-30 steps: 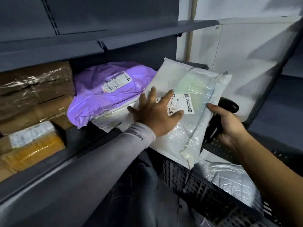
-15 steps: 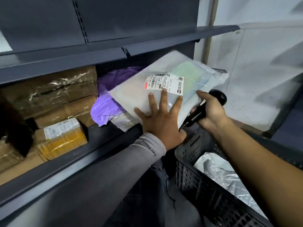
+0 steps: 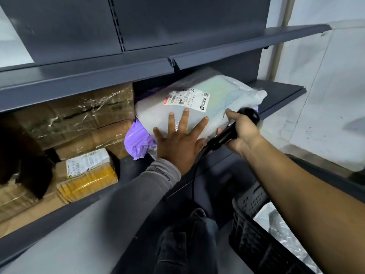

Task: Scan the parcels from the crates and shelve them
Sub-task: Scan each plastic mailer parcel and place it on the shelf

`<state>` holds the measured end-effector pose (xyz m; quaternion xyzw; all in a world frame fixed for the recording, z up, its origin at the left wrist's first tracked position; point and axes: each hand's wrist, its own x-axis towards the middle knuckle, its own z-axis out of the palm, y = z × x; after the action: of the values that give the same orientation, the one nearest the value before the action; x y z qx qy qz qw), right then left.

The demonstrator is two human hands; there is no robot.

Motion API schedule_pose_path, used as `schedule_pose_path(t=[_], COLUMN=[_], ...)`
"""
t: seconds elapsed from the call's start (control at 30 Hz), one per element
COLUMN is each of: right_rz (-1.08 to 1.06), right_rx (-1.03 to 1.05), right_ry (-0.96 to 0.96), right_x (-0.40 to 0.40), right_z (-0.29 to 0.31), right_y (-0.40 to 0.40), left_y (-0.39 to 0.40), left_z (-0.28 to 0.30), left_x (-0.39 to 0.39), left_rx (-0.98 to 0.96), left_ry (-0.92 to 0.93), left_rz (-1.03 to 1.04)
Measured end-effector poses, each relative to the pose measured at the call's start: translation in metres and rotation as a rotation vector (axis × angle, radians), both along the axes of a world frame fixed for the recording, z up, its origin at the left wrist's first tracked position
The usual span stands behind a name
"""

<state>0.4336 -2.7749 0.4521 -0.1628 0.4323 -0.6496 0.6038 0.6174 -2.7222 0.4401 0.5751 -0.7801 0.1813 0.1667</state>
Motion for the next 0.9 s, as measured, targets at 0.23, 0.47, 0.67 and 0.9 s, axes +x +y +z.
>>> schedule_pose_path(t=[0.23, 0.47, 0.67, 0.9], right_rz=[-0.009, -0.083, 0.153, 0.246], right_rx=[-0.095, -0.376, -0.407, -0.388], right_ry=[0.155, 1.019, 1.167, 1.2], right_x=[-0.014, -0.039, -0.019, 0.007], right_z=[0.007, -0.009, 0.002, 0.01], right_y=[-0.005, 0.021, -0.022, -0.054], left_y=[-0.029, -0.054, -0.063, -0.085], left_z=[0.018, 0.028, 0.025, 0.019], left_x=[-0.008, -0.005, 0.002, 0.019], left_rx=[0.067, 0.08, 0.075, 0.013], left_ry=[0.002, -0.008, 0.023, 0.045], left_rz=[0.069, 0.1, 0.138, 0.181])
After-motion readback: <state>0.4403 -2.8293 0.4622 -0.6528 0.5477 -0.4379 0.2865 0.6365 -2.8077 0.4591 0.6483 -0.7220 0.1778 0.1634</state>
